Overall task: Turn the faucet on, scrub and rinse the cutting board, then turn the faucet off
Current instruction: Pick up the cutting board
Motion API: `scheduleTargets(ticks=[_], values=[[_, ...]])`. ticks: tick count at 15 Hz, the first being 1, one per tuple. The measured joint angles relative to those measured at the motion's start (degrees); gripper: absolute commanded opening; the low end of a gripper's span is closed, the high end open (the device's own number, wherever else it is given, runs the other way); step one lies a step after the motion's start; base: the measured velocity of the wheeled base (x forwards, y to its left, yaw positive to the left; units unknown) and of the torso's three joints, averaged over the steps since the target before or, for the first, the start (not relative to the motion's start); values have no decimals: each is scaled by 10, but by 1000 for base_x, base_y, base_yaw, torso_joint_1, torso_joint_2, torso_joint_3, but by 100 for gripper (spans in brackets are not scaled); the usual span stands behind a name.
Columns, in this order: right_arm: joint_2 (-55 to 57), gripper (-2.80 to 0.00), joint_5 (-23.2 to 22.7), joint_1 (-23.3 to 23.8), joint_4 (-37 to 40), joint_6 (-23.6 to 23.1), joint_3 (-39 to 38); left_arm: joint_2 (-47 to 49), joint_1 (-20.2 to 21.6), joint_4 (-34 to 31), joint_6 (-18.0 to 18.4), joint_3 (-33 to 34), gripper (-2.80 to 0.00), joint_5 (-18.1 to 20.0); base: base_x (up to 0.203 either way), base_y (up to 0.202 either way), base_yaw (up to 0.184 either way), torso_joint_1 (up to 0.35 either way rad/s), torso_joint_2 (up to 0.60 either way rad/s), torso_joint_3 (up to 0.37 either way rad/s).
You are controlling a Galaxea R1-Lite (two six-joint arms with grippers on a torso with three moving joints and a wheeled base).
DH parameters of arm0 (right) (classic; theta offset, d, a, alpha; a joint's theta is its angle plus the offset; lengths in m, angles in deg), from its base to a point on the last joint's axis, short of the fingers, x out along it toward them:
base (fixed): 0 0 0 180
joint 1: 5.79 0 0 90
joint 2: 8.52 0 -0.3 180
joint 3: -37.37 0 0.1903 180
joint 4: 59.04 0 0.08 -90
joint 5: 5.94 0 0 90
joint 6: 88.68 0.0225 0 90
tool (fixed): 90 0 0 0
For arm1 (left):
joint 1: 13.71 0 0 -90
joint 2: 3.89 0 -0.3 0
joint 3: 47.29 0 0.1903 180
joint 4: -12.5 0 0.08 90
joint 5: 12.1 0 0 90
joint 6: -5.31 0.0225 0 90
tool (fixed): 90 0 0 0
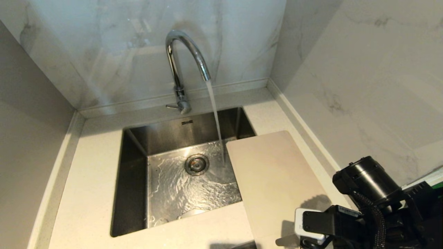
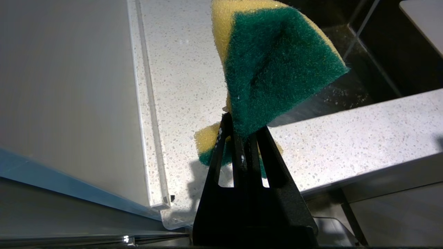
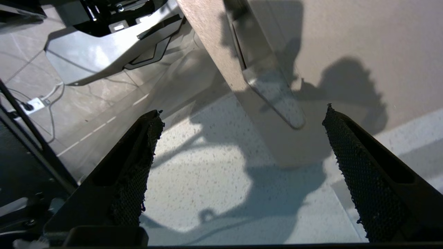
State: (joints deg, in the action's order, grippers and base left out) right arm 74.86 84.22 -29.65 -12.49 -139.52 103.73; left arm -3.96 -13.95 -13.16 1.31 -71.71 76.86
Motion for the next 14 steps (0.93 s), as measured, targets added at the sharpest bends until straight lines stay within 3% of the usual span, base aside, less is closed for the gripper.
scheduleTargets(ticks=[11, 14], values=[[45, 0, 3, -84, -107, -9, -80, 0, 0, 0, 0, 0, -280, 0, 0, 0, 0, 0, 0, 0], [70, 0, 2, -88, -196, -9, -114, 0, 0, 0, 0, 0, -280, 0, 0, 0, 0, 0, 0, 0]])
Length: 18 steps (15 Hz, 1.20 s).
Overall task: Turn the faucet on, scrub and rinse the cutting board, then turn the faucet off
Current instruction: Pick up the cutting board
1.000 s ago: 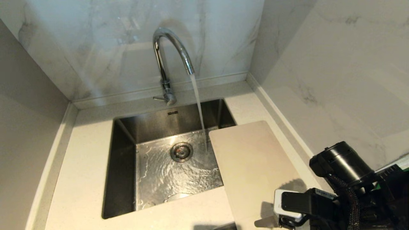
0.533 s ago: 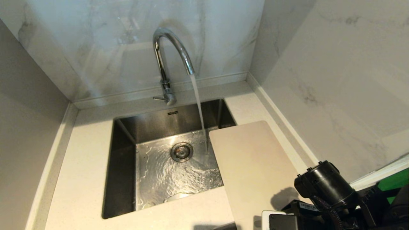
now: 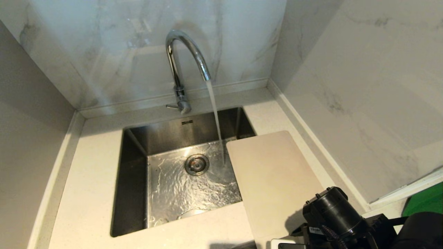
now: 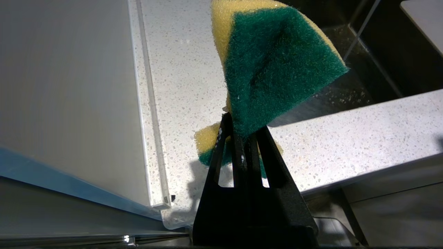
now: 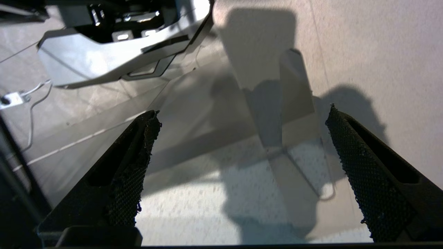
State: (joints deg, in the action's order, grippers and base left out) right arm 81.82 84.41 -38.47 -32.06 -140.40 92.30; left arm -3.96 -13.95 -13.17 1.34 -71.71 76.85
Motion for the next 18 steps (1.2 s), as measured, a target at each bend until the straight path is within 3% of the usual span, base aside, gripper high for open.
scheduleTargets(ticks=[2, 18], values=[[11, 0, -1, -1, -57, -2, -27, 0, 0, 0, 1, 0, -280, 0, 0, 0, 0, 0, 0, 0], [50, 0, -1, 13, -105, -13, -54, 0, 0, 0, 1, 0, -280, 0, 0, 0, 0, 0, 0, 0]])
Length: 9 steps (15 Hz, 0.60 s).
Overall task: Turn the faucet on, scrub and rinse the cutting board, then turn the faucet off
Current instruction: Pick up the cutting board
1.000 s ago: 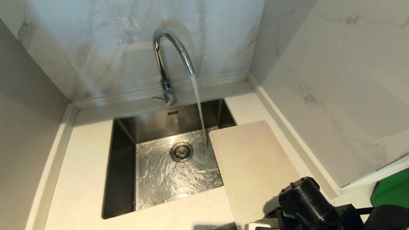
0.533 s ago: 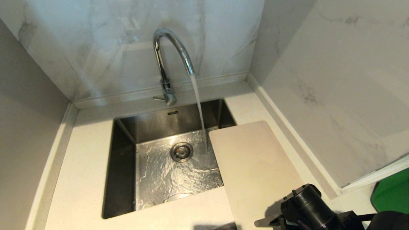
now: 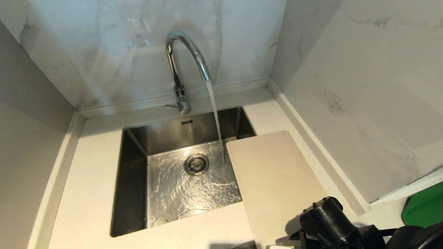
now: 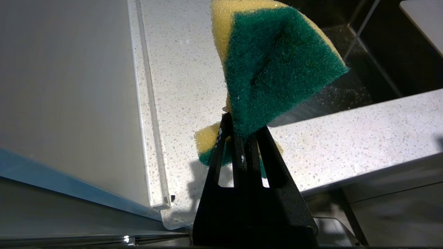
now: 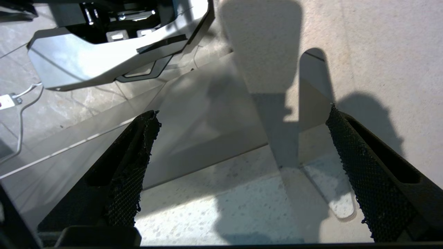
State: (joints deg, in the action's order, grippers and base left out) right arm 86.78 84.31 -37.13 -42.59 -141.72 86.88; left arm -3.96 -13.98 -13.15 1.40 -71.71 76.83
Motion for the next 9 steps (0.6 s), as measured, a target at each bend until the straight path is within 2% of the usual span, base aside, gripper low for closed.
scheduleTargets(ticks=[9], values=[[43, 0, -1, 9, -11, -2, 7, 0, 0, 0, 0, 0, -280, 0, 0, 0, 0, 0, 0, 0]])
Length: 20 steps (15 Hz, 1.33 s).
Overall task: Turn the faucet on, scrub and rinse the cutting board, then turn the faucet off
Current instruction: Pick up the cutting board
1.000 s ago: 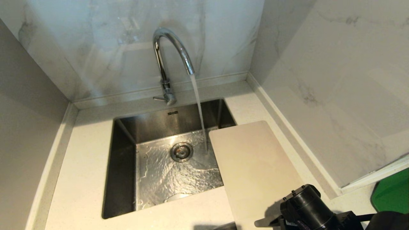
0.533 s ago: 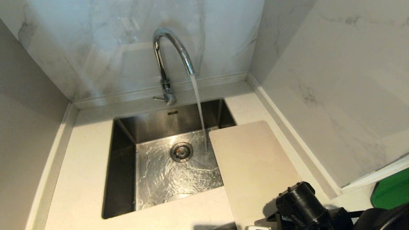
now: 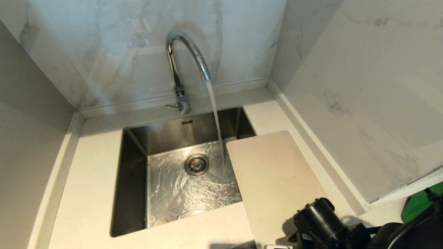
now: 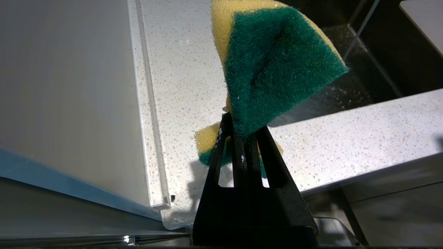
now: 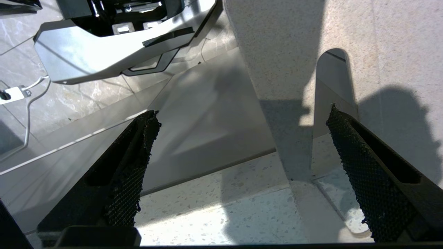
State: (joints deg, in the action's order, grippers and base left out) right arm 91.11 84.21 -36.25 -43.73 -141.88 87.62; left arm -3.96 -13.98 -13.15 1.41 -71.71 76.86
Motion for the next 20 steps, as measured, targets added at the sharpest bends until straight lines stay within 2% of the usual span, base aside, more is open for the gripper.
scheduleTargets(ticks=[3, 15, 20], values=[[17, 0, 0, 4, -38, -1, -2, 0, 0, 0, 0, 0, -280, 0, 0, 0, 0, 0, 0, 0], [61, 0, -7, 4, -55, -2, -4, 0, 0, 0, 0, 0, -280, 0, 0, 0, 0, 0, 0, 0], [102, 0, -18, 4, -162, 1, -36, 0, 0, 0, 0, 0, -280, 0, 0, 0, 0, 0, 0, 0]])
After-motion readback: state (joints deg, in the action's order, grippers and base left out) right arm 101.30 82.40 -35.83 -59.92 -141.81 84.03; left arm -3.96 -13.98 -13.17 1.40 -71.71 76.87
